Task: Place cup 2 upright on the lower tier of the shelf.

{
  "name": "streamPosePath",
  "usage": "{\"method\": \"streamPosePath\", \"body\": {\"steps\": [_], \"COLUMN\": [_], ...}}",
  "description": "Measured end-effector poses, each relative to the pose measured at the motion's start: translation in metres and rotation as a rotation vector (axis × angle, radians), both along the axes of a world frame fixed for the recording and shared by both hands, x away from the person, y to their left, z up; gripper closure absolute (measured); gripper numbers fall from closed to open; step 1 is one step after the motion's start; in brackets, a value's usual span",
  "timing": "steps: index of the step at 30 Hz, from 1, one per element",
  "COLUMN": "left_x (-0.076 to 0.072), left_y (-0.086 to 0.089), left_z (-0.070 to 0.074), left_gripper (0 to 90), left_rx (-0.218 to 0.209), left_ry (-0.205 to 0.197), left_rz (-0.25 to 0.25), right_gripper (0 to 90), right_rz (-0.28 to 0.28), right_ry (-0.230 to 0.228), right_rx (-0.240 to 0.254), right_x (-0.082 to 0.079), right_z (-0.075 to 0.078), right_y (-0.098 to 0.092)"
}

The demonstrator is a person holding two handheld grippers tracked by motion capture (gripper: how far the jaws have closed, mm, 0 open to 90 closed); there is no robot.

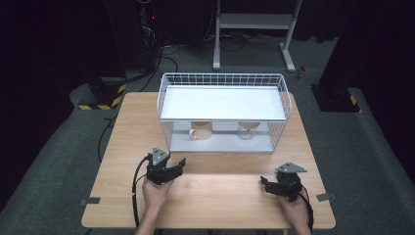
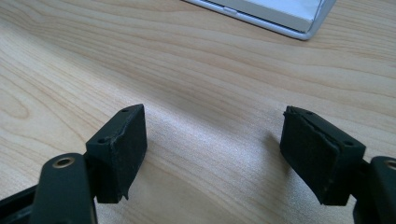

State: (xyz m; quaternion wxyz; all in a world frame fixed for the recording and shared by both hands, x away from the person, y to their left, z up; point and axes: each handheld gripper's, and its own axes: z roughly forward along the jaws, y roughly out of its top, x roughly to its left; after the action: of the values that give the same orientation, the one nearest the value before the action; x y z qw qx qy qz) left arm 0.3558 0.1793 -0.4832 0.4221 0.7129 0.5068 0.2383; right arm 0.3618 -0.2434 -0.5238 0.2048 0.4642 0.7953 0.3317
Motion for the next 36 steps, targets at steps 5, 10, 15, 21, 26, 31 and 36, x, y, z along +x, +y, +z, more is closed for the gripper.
{"method": "streamPosePath", "body": {"steps": [5,10,15,21,26,31,36], "left_x": [-0.003,-0.008,-0.011,-0.017,-0.020,-0.022,-0.025], "left_y": [0.002,0.003,0.003,0.004,0.005,0.003,0.001], "left_z": [-0.003,-0.005,-0.006,-0.010,-0.012,-0.015,-0.018], "left_gripper": [33.2,32.7,32.6,32.6,32.6,33.4,33.4], "left_rx": [-0.026,-0.029,-0.028,-0.024,-0.018,-0.014,-0.002], "left_ry": [0.012,0.016,0.017,0.023,0.027,0.037,0.045], "left_rz": [-0.006,-0.008,-0.009,-0.006,-0.009,-0.032,-0.039], "right_gripper": [23.0,22.9,22.9,23.0,23.0,23.0,22.9], "right_rz": [0.000,0.000,0.000,0.003,0.000,0.000,0.002], "right_ry": [0.000,-0.001,-0.001,-0.003,-0.001,-0.001,-0.002], "right_rx": [0.000,0.000,-0.001,-0.002,-0.001,-0.001,-0.002], "right_x": [0.000,0.000,0.000,0.000,0.000,0.000,0.000], "right_z": [0.000,0.000,0.000,0.000,0.000,0.000,0.000], "right_y": [0.000,0.000,0.000,0.000,0.000,0.000,0.000]}}
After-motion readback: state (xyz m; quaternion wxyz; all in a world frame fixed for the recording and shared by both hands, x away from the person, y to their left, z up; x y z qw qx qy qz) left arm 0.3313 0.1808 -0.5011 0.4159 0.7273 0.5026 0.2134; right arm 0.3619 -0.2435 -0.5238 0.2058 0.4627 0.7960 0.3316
